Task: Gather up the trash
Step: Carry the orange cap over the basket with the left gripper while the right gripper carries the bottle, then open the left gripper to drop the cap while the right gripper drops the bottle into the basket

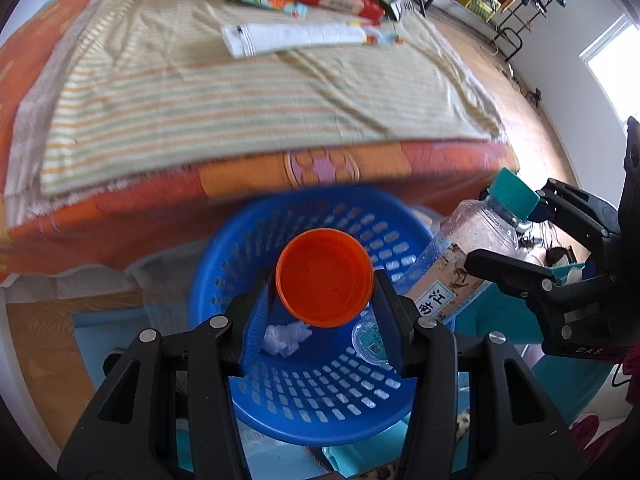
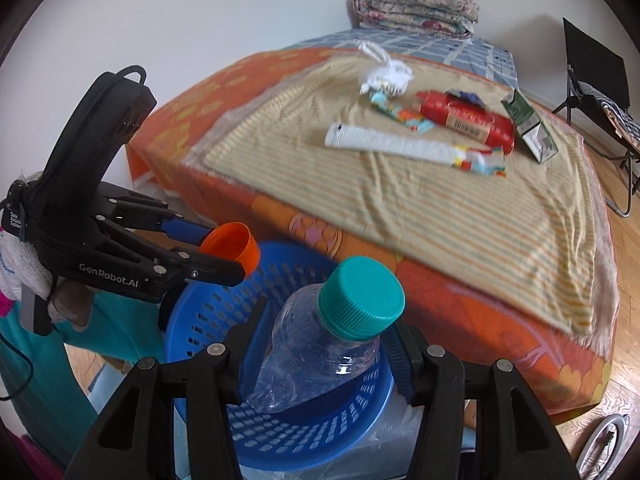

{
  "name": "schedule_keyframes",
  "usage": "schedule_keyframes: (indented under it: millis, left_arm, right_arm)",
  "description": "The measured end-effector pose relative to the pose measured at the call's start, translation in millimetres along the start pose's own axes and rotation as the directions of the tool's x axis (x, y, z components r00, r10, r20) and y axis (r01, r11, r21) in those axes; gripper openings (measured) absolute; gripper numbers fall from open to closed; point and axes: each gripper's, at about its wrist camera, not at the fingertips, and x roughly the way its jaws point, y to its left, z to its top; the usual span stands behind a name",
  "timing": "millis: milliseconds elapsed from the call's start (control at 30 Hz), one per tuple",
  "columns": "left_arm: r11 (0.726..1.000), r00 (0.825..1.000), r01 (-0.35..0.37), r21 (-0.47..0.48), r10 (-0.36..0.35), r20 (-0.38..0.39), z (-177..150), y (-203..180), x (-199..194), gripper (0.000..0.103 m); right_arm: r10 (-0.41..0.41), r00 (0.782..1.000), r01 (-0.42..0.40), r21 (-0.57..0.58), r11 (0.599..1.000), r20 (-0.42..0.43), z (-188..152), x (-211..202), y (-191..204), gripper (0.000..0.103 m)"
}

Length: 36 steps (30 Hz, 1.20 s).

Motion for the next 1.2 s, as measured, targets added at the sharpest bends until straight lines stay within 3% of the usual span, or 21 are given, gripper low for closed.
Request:
schedule_keyframes:
  millis: [367, 467, 567, 1200]
  left_arm:
    - [1.000, 0.996, -0.002, 0.002, 0.002, -0.084, -12.2, -1.5, 25.8, 0.050]
    - [1.000, 0.995, -0.012, -0.002, 0.012, -0.100, -13.8, -0.3, 30.5, 0.053]
    - [1.000, 0.996, -0.018, -0.007, 0.017, -0.092, -13.1, 0.0, 31.5, 0.061]
    - [0.999, 0.997, -0.036, -0.001, 0.036, -0.066, -8.2, 0.3, 28.5, 0.061]
  right_arm:
    - [-0.005, 0.994, 0.005, -0.004, 1.000, -0.105, -22.8, 27.0, 1.3, 0.057]
    - [-0.003, 0.992, 0.005, 0.014, 1.000, -0.123, -24.5, 30.9, -1.1, 0.064]
    - [-0.002, 0.993, 0.005, 0.026, 1.000, -0.115, -24.8, 29.2, -3.5, 0.075]
    - [-0.014, 0.995, 0.018, 0.036, 0.999, -0.098, -19.7, 28.6, -6.1, 0.076]
